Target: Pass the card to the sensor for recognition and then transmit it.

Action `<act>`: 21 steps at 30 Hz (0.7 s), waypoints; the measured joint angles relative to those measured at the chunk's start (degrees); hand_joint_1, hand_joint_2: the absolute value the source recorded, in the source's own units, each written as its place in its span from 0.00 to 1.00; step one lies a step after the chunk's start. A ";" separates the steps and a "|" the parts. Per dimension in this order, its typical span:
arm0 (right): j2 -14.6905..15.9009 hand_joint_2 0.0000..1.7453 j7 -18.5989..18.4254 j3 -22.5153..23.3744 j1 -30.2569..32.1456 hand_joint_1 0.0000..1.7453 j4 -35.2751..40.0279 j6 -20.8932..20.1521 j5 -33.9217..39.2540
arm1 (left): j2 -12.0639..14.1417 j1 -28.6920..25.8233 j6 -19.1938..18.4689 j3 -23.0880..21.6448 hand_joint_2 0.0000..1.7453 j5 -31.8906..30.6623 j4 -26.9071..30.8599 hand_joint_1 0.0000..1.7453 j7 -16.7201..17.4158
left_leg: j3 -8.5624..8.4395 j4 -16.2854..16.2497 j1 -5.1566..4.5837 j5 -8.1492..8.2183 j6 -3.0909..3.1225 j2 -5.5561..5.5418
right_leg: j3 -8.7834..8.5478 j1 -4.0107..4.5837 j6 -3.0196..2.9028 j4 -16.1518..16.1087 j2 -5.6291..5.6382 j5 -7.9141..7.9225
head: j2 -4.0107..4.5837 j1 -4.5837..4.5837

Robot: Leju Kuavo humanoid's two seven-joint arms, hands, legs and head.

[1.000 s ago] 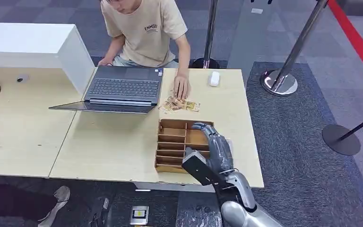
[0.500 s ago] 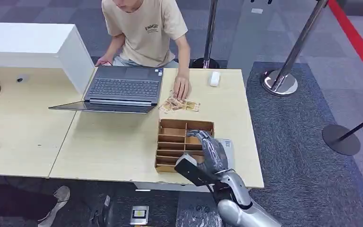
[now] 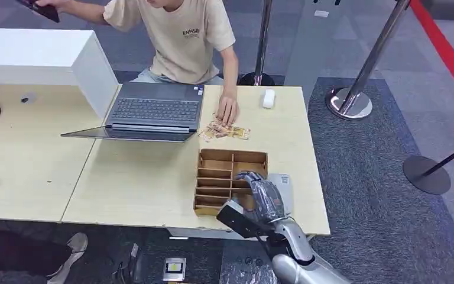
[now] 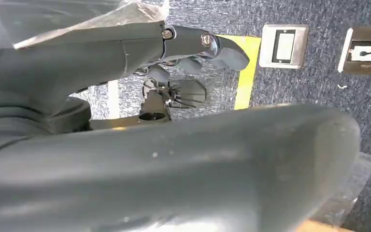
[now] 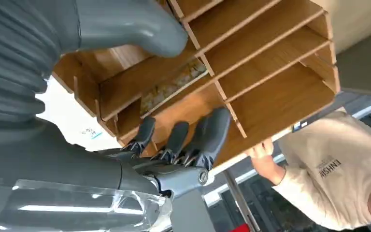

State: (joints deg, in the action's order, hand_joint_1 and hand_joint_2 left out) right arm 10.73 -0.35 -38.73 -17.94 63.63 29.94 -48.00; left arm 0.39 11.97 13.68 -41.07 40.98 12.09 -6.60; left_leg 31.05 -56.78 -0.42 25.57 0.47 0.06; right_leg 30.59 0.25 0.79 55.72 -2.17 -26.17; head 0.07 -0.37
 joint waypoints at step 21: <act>-0.02 1.00 -0.96 -0.33 -0.18 1.00 -0.39 3.69 -4.31 | 0.00 0.41 0.46 0.00 0.00 -0.17 0.37 0.00 1.18 | 0.00 0.00 0.00 0.00 0.00 0.00 | 0.00 0.00 0.00 0.00 0.00 0.00 | 0.00 -0.02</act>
State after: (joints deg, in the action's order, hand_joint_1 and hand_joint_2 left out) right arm 10.71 -1.31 -39.06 -18.12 63.23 33.64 -52.30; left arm 0.39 12.38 14.14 -41.07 40.81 12.46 -5.42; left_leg 31.05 -56.78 -0.42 25.57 0.47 0.07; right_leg 30.59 0.25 0.79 55.72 -2.17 -26.17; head 0.07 -0.39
